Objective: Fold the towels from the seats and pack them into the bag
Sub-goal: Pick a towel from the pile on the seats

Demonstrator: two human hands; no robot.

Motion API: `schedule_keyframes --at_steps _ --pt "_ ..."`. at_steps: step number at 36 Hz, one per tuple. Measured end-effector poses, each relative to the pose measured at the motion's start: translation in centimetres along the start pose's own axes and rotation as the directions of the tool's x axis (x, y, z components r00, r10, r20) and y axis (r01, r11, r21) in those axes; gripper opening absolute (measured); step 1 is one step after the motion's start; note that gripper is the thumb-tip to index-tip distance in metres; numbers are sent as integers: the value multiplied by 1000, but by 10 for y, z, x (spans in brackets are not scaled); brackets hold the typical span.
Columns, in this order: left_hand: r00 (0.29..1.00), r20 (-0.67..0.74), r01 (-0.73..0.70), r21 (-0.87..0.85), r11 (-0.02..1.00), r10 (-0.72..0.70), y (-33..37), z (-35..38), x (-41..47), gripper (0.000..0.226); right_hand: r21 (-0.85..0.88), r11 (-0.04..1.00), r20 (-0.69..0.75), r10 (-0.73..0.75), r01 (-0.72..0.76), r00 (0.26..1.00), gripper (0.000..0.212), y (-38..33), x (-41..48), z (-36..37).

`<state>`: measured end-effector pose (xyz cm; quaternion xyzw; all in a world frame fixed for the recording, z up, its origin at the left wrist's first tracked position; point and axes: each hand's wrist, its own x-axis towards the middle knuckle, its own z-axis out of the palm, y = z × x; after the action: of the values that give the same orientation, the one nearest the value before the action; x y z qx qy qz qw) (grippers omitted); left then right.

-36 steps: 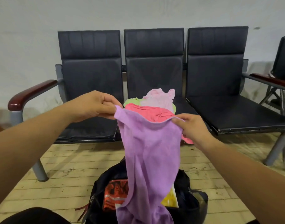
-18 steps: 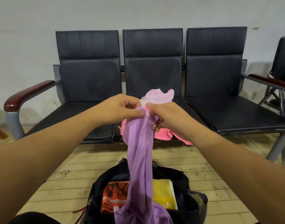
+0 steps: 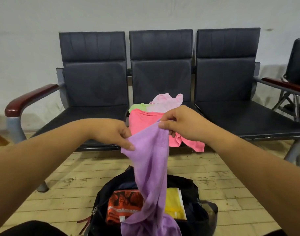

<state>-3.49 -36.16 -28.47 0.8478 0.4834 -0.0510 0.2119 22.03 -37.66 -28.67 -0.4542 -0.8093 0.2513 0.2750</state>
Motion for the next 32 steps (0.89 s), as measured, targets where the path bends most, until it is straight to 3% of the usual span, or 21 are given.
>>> schedule_keyframes --at_steps 2,6,11,17,19,21,22,26,32 --pt "999 -27 39 40 998 -38 -7 0 -4 46 -57 998 22 23 -22 999 28 4 -1 -3" --pt "991 -127 73 169 983 -52 -8 -13 -11 28 -120 991 -6 66 -66 998 23 12 -1 -7" --pt "928 -371 137 234 963 -42 6 -52 -10 32 -184 975 -115 102 -122 988 24 1 11 -24" --pt "714 -700 132 163 978 20 44 -142 -29 29 -240 969 -334 -21 -63 942 22 -55 42 -95" --pt "579 -815 84 100 992 33 58 -169 -39 29 -216 976 -431 -64 -34 900 21 -81 50 -122" --pt "420 -907 -76 7 997 38 72 -190 -50 29 -172 985 -545 -110 18 831 18 -106 56 -146" --pt "382 -924 -148 -27 989 32 77 -198 -55 27 -157 987 -589 -128 42 798 16 -116 59 -156" --pt "451 -892 -93 -40 995 7 86 -205 -62 27 -174 984 -622 -140 39 770 12 -134 67 -176" --pt "435 -898 -258 -192 947 -64 75 -190 -58 17 -99 995 -590 -77 22 804 35 -124 62 -165"
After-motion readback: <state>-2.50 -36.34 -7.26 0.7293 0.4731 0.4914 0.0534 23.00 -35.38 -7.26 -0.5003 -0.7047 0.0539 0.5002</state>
